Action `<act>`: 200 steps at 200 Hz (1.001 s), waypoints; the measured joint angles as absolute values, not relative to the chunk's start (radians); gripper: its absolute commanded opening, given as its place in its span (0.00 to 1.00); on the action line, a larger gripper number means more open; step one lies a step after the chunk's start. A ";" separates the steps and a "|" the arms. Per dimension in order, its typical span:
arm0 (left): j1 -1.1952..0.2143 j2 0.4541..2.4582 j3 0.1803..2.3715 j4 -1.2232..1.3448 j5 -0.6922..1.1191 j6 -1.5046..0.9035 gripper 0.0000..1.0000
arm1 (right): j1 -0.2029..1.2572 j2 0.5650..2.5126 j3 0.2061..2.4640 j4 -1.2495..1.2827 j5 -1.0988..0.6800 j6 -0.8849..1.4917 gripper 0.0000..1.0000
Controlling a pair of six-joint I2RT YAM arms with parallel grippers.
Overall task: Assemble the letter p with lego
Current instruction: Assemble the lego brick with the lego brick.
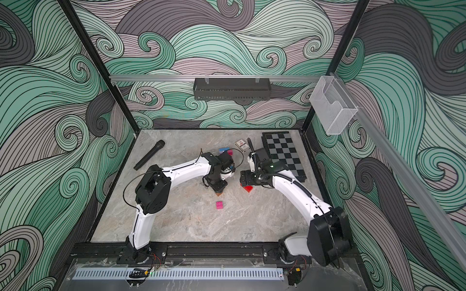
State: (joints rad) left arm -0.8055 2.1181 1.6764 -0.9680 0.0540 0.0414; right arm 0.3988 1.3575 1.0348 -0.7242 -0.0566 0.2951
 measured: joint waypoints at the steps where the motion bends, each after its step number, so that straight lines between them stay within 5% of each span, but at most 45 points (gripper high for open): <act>1: -0.805 2.119 1.677 -0.968 0.054 0.041 0.21 | 0.399 1.357 1.035 -0.724 -0.057 0.295 0.86; 139: -0.764 2.094 1.608 -0.896 0.128 0.007 0.21 | 0.399 1.357 1.034 -0.722 -0.062 0.295 0.86; 200: -0.762 2.093 1.615 -0.904 0.126 0.007 0.37 | 0.399 1.357 1.025 -0.721 -0.062 0.295 0.86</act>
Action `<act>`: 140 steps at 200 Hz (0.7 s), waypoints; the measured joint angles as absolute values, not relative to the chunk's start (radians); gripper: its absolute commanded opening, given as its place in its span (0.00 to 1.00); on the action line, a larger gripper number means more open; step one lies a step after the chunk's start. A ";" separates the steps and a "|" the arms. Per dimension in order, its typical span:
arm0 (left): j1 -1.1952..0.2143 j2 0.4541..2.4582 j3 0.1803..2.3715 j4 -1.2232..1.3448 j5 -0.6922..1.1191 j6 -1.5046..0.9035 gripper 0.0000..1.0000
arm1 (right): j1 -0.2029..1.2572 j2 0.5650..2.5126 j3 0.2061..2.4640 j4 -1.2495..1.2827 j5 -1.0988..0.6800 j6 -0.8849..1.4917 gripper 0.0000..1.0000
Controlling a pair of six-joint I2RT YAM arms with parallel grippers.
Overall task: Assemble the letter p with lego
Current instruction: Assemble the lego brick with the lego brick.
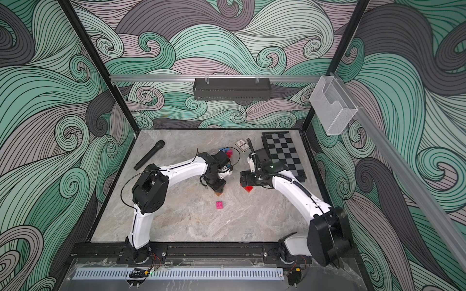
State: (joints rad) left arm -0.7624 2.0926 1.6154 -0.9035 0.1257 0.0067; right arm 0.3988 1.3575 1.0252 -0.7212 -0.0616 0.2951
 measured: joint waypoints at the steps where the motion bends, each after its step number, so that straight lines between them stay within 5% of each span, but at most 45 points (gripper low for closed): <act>1: -0.762 2.093 1.615 -0.904 0.126 0.006 0.37 | 0.399 1.357 1.025 -0.722 -0.062 0.295 0.86; 89: -0.761 2.079 1.641 -0.950 0.115 0.027 0.50 | 0.398 1.363 1.025 -0.721 -0.060 0.285 0.89; 140: -0.756 1.791 1.491 -0.804 0.102 -0.014 0.51 | 0.398 1.444 1.053 -0.748 -0.028 0.249 0.87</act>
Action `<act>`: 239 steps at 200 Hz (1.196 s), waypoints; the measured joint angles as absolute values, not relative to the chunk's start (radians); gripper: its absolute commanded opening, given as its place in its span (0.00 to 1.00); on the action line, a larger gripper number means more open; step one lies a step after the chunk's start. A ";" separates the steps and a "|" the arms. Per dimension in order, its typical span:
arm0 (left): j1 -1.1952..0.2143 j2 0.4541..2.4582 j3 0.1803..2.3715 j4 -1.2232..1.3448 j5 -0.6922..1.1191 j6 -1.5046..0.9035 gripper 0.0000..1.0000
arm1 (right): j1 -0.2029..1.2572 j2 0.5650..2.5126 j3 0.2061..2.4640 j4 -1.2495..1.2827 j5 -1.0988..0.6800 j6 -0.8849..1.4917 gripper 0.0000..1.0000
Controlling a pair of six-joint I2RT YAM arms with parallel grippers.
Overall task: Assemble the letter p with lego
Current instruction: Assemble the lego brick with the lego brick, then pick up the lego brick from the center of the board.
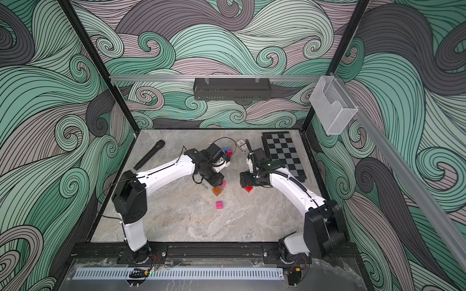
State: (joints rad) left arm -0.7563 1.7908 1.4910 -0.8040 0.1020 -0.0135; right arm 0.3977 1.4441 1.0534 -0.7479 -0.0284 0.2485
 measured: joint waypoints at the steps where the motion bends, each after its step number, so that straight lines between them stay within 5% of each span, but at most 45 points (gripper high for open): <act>1: -0.756 1.785 1.486 -0.800 0.102 -0.015 0.51 | 0.398 1.448 1.056 -0.750 -0.027 0.248 0.86; 75: -0.669 1.284 0.954 -0.401 0.086 -0.280 0.58 | 0.427 1.743 1.229 -0.878 0.099 0.146 0.73; 138: -0.564 1.264 0.926 -0.318 0.116 -0.374 0.56 | 0.456 1.926 1.320 -0.893 0.128 0.086 0.69; 239: -0.543 1.321 0.927 -0.316 0.171 -0.403 0.54 | 0.464 1.937 1.325 -0.867 0.130 0.066 0.54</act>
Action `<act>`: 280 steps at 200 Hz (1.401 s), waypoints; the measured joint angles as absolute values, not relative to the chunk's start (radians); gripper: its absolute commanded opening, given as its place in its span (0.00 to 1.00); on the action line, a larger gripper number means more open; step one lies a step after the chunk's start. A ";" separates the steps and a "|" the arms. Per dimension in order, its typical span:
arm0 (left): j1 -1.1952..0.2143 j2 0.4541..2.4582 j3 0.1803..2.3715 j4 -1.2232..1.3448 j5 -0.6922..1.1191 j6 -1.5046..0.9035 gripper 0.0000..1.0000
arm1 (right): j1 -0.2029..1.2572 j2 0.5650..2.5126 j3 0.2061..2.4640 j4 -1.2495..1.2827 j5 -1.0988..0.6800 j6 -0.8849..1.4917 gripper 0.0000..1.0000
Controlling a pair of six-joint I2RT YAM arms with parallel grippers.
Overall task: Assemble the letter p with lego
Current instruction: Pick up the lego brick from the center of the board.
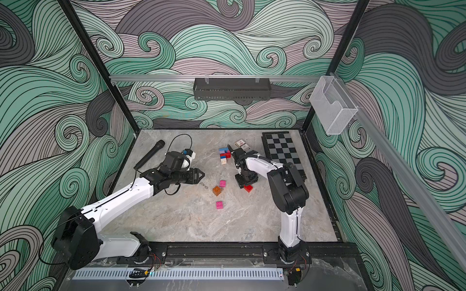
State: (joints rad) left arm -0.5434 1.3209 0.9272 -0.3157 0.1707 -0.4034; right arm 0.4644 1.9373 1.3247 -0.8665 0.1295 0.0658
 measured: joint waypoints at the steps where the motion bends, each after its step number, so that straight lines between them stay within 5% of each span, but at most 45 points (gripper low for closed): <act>1: -0.543 1.321 0.927 -0.316 0.171 -0.404 0.54 | 0.465 1.937 1.325 -0.866 0.130 0.066 0.54; 154: -0.532 1.347 0.927 -0.300 0.201 -0.412 0.53 | 0.486 1.960 1.319 -0.840 0.132 0.067 0.43; 280: -0.516 1.352 0.897 -0.253 0.212 -0.415 0.50 | 0.502 1.932 1.313 -0.847 0.151 0.069 0.22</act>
